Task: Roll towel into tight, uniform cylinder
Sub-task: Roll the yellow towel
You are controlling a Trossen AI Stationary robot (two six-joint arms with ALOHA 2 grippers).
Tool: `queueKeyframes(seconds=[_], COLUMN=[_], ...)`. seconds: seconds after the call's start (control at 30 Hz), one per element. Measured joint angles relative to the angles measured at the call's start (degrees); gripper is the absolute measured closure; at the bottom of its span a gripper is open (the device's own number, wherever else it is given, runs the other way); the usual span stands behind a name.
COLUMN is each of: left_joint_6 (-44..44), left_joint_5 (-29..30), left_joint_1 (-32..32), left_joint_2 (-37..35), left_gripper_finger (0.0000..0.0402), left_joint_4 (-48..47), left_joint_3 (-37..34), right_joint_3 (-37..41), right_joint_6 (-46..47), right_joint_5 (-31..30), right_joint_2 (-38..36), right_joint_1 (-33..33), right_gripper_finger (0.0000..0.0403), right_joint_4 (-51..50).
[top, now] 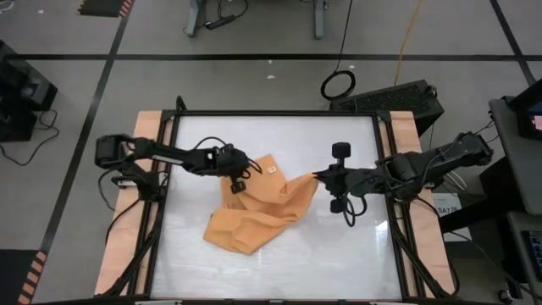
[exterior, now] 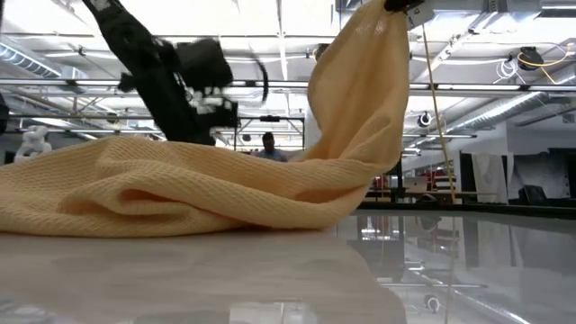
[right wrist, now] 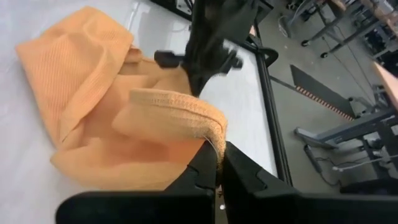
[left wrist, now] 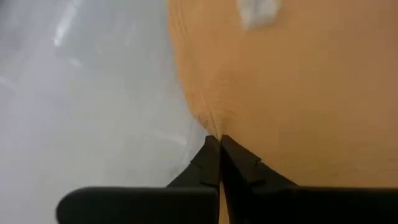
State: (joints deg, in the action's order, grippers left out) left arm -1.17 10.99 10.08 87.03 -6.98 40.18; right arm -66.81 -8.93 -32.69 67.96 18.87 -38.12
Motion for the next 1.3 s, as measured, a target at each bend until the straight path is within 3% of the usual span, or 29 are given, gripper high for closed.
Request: queueKeyframes(seconds=[0.3, 0.37, 0.5, 0.57, 0.8, 0.9, 1.13, 1.3], left_joint_6=[-2.0, -5.0, -13.3, -16.8, -25.7, -29.8, -32.9, -31.9], left_joint_5=[14.9, 14.0, 2.7, -0.2, 0.0, -1.0, -6.7, 5.2], left_joint_1=[-7.3, -9.9, -16.0, -19.6, -29.0, -31.2, -34.7, -31.6], left_joint_2=[-21.4, -26.2, -33.6, -35.3, -32.2, -28.0, -18.5, -18.0], left_gripper_finger=[0.0399, 0.0399, 0.0399, 0.0399, 0.0383, 0.0354, 0.0273, 0.0237], left_joint_4=[-4.0, -6.6, -12.6, -15.2, -20.6, -20.3, -20.5, -20.5], left_joint_3=[0.1, 0.1, 0.1, 0.1, 0.1, 0.1, 0.1, 0.1], right_joint_3=[0.0, 0.0, 0.0, 0.0, 0.0, 0.0, 0.0, 0.0], right_joint_6=[9.1, 12.8, 20.9, 23.5, 24.3, 24.3, 23.1, 21.6], right_joint_5=[-0.6, -0.6, -0.2, -0.2, 0.1, 0.3, 7.6, 7.7], right_joint_2=[2.9, 3.2, 3.4, 3.4, 3.4, 3.4, 3.4, 3.4], right_joint_1=[-1.0, -1.3, -1.2, -1.0, 0.3, 0.6, 0.8, 0.8], right_gripper_finger=[0.0401, 0.0401, 0.0401, 0.0401, 0.0401, 0.0401, 0.0401, 0.0401], right_joint_4=[-2.0, -4.9, -13.1, -16.5, -19.0, -19.1, -19.0, -19.0])
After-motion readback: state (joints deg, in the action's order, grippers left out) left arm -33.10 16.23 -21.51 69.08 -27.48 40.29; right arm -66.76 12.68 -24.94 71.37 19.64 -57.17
